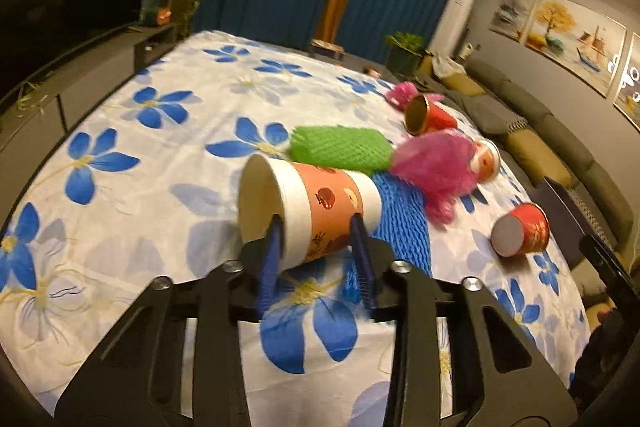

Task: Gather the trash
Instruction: 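Return to the table and grasp the white-orange paper cup with the left gripper, then grasp the red paper cup rim with the right gripper while the left holds its cup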

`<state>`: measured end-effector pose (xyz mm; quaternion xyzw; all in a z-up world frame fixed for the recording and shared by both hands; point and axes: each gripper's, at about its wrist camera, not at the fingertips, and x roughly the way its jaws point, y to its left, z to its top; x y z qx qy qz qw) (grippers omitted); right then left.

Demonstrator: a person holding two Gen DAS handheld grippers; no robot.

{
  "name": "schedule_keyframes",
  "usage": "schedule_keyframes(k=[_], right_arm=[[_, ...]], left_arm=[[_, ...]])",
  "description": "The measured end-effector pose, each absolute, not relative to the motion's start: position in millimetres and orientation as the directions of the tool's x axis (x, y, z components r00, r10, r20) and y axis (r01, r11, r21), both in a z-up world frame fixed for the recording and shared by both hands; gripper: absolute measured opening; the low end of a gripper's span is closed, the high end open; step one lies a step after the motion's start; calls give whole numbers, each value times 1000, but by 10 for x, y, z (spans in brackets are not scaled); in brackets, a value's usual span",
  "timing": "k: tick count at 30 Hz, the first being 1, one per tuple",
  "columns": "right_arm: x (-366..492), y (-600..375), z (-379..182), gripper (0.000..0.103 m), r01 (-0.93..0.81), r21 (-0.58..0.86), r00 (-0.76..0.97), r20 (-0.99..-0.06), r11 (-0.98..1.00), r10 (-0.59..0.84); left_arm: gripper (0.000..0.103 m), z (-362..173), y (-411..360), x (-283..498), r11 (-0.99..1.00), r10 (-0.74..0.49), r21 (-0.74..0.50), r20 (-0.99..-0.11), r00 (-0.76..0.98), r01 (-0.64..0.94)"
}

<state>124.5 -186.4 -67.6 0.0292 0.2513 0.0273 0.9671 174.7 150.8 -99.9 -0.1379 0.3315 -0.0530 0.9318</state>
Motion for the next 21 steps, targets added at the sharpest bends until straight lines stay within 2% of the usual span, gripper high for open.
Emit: schedule_keyframes(k=[2,6,18,21], right_arm=[[1250,-1875,-685,87,-37,70,871,-486,997,67],[1271,-1913,-705,87,-32,70,868,-493,997,62],[1528,-2179,-773,87,-27,93,857,-510,995,71],[1681,-2249,-847,82,-63,134,834,-537,989,126]], left_arm=[[14,-1024,1487,1750,955,-205,-296,-606,769,22],[2,-1008,1413,1717,955,-224,-291,-598,769,52],[2,-708,979,1309,975,-178,-208,-522,834,78],[2,-682,861,1244,976,-186,-195,-520,834,96]])
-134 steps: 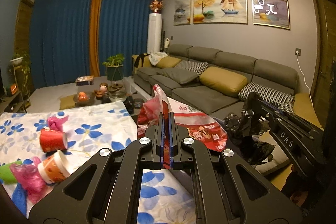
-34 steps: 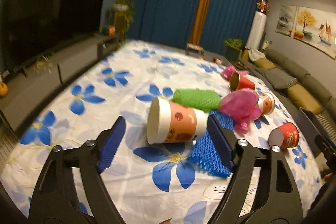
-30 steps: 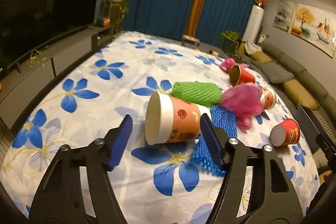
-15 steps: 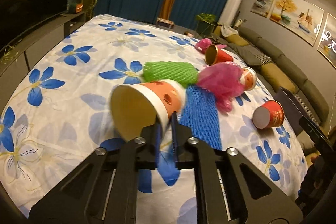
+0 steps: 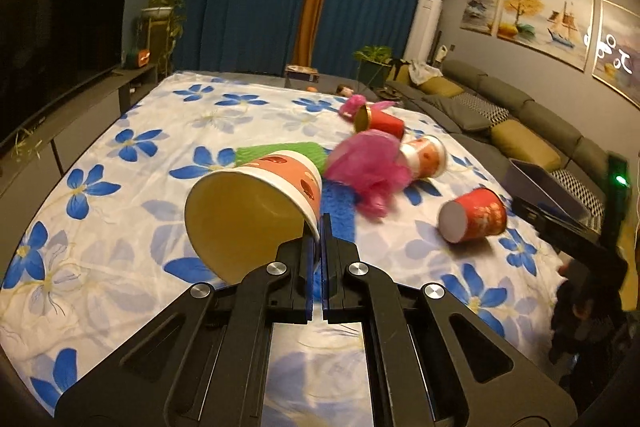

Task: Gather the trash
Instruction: 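Grasp the red paper cup rim with the right gripper while the left holds its cup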

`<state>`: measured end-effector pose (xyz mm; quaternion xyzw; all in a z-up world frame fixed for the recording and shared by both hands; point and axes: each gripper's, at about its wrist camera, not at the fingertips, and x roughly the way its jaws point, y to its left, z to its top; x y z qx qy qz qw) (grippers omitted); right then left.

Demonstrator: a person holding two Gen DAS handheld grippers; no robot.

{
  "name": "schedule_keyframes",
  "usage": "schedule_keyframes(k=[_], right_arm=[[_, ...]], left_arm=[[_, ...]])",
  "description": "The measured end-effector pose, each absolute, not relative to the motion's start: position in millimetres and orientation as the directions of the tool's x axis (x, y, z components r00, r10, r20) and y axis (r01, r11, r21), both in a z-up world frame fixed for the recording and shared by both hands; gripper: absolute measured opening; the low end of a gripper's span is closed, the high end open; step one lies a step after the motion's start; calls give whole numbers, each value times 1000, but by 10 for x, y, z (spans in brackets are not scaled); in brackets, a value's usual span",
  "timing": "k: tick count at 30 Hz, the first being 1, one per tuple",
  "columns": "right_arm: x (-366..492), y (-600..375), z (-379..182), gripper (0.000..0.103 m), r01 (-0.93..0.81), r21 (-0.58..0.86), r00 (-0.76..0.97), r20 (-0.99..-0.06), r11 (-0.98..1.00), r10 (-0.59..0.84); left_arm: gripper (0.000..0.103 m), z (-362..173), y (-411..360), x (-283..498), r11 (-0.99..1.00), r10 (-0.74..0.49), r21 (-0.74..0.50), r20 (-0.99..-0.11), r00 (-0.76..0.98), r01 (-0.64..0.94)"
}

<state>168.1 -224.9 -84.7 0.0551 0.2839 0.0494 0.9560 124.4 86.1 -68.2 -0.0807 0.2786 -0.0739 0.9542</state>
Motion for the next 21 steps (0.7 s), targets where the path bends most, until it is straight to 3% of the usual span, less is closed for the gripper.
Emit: schedule_keyframes(k=[7,10,16,21], right_arm=[[1966,-2344,-1045,72,-170,278,743,-594,946,308],[1986,-2327,-1086,63,-216,322,709,-598,922,375],[1879,-2239,-1086,39,-285,364,671,-585,887,456],[1718,-2092,-1022,13,-331,347,669,-570,877,478]], left_arm=[[2,-645,700,1227,978,-192,-171,-521,832,119],[2,-655,669,1237,978,-193,-167,-525,829,122],[2,-658,646,1229,977,-198,-170,-529,825,126],[2,-653,625,1197,975,-208,-177,-525,825,133]])
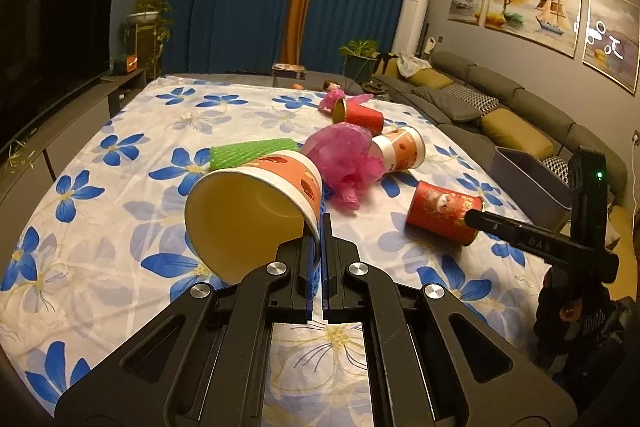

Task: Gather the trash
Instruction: 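Grasp the red paper cup rim with the right gripper while the left holds its cup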

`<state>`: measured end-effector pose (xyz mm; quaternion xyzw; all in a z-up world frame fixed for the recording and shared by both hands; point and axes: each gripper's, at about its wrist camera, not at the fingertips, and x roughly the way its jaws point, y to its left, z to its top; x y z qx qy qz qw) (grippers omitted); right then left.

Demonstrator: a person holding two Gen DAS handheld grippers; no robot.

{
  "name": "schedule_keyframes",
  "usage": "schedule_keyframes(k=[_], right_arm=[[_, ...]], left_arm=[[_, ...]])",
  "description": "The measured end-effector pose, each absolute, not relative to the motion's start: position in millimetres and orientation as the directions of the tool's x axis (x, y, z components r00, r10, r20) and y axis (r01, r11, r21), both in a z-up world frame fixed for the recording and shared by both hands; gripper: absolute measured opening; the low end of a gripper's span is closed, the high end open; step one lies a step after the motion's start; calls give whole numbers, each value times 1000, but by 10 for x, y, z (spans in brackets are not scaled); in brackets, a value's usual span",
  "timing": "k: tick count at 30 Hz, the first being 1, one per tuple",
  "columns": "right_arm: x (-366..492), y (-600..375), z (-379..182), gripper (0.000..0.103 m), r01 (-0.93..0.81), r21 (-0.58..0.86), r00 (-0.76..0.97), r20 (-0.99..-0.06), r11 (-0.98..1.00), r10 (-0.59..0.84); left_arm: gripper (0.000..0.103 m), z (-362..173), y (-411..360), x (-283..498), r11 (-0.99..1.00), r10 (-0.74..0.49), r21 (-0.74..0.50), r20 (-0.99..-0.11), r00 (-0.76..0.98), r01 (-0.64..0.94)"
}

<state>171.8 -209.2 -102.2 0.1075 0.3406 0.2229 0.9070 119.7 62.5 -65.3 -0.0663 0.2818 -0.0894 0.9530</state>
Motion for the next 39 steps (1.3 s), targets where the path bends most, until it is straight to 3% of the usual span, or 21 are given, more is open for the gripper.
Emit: schedule_keyframes(k=[4,13,39], right_arm=[[1610,-1952,-947,5,-347,295,691,-562,890,455],[1383,-1876,-639,4,-329,167,778,-510,929,367],[1122,-2446,-276,4,-236,100,865,-432,967,256]], left_arm=[[2,-634,606,1147,974,-213,-176,-520,827,140],[2,-552,554,1061,973,-221,-173,-503,835,153],[2,-223,-287,1219,955,-294,-98,-461,837,281]])
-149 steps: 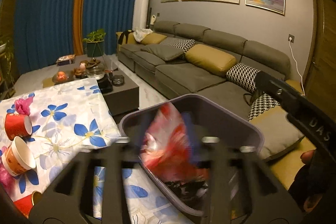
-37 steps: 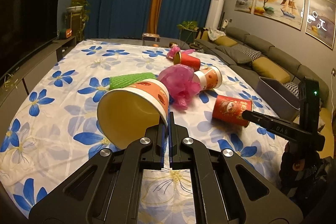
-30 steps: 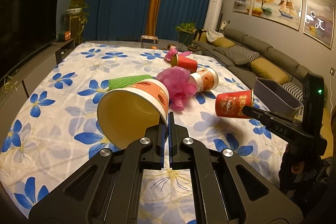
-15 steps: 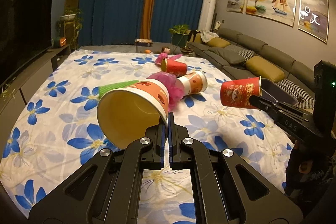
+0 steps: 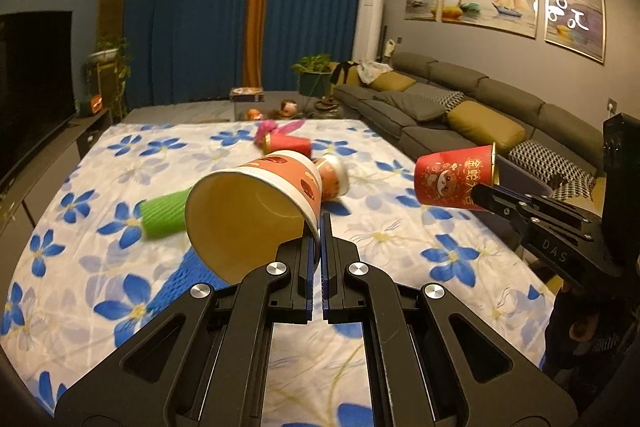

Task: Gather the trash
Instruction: 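Grasp the red paper cup rim with the right gripper while the left holds its cup, then carry both cups over the grey bin and open both grippers to drop them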

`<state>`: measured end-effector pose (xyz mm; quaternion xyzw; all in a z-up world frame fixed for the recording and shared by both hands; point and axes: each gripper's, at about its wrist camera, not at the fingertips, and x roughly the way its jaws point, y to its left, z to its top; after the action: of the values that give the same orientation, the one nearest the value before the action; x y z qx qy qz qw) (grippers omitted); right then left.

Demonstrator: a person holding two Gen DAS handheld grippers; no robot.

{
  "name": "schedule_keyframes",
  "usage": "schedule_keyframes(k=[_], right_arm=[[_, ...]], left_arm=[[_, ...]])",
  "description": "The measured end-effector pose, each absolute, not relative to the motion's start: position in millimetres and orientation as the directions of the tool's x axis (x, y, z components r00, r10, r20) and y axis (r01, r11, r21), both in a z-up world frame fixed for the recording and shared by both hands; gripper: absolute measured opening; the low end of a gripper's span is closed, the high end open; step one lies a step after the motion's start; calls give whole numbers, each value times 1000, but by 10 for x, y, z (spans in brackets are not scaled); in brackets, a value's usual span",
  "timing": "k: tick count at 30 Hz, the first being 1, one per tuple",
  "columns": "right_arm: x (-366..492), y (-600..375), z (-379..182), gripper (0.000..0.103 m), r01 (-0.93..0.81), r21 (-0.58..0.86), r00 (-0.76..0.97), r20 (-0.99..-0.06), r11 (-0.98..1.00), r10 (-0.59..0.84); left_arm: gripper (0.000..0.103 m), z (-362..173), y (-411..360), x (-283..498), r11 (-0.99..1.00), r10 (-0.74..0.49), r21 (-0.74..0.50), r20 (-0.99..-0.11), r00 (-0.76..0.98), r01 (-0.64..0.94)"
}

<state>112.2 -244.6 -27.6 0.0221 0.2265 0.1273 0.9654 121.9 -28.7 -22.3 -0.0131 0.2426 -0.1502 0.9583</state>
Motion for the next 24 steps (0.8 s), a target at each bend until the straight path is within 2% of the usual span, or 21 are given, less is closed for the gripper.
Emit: schedule_keyframes(k=[11,24], right_arm=[[1099,-2926,-139,4,-144,77,903,-399,987,163],[1147,-3756,-50,4,54,56,931,-363,997,-30]], left_arm=[[2,-92,-831,1332,928,-359,-71,-444,821,367],[2,53,-1817,1589,860,-480,-51,-418,771,508]])
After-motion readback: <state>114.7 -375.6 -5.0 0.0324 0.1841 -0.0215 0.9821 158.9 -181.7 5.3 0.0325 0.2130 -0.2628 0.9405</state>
